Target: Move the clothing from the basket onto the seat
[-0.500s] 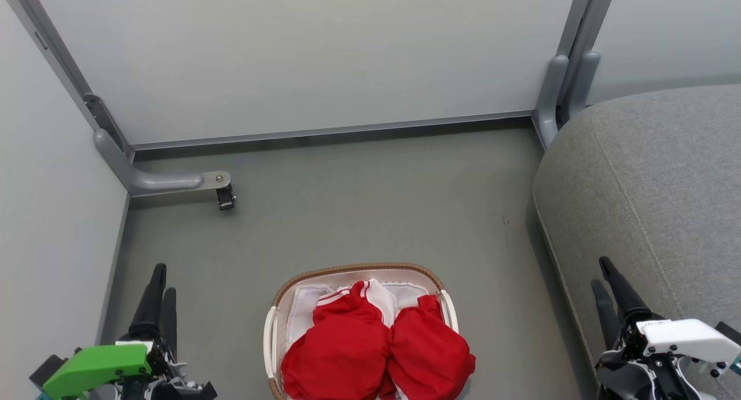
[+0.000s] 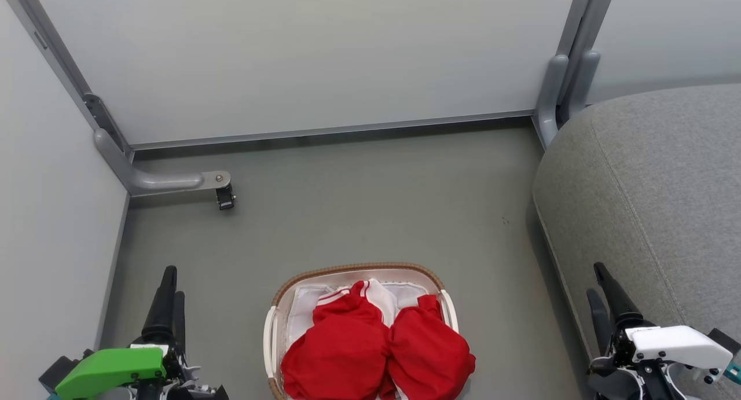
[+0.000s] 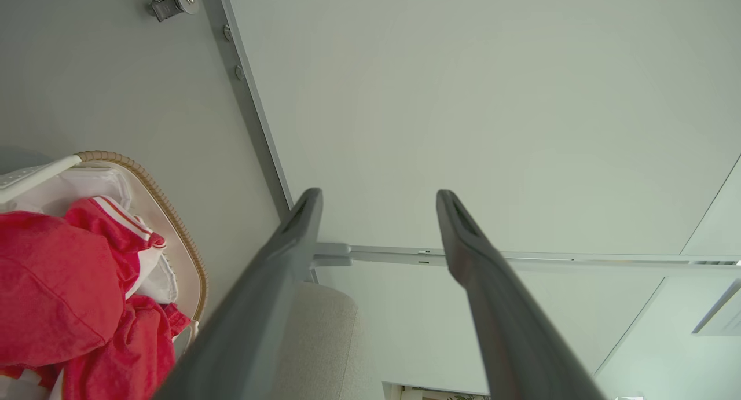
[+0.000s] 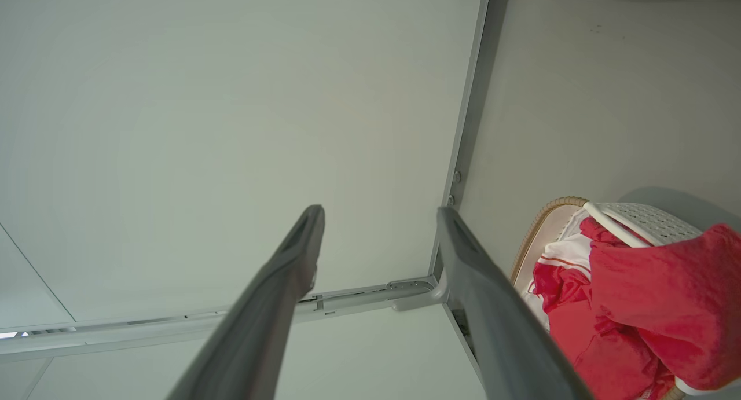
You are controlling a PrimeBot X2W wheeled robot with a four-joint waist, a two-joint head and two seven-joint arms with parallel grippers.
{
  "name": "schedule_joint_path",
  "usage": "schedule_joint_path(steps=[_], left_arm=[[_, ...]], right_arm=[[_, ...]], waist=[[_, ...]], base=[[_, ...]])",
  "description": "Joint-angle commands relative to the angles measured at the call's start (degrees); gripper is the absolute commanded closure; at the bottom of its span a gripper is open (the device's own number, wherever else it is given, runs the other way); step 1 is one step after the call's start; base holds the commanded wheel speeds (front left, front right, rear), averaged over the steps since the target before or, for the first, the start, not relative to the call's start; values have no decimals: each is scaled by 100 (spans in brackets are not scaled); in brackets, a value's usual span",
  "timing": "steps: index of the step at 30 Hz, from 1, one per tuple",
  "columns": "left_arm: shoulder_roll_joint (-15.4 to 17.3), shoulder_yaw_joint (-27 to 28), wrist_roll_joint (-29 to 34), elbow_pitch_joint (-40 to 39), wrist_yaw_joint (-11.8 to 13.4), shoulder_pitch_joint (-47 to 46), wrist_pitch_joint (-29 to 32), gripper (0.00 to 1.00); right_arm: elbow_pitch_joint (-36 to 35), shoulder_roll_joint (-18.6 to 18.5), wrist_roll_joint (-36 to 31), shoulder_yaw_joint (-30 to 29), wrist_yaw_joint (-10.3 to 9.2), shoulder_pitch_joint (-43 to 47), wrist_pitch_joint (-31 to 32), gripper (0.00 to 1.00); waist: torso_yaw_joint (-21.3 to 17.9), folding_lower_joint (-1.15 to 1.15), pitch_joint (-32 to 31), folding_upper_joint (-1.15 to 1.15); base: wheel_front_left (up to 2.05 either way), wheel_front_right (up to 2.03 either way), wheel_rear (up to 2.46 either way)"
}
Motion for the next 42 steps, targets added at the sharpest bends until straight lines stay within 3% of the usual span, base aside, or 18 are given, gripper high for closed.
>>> schedule_joint_path(steps=[1, 12, 28, 42], left_arm=[[21, -44, 110, -143, -6, -17, -73, 0], [28, -200, 983, -386, -9, 1, -334, 0], [38, -467, 2908, -770, 185, 71, -672, 0], [46, -775, 4424, -803, 284, 163, -926, 0]], right_arm=[[-116, -46, -120, 23, 1, -52, -73, 0], [-318, -60, -1160, 1, 1, -39, -336, 0], [-686, -73, -3019, 86, 1, 42, -677, 0], [-720, -85, -4100, 168, 2, 82, -931, 0]], waist=[[1, 0, 2, 0], [4, 0, 15, 0], [8, 0, 43, 0], [14, 0, 66, 0]], base=[[0, 0, 0], [0, 0, 0], [0, 0, 0], [0, 0, 0]])
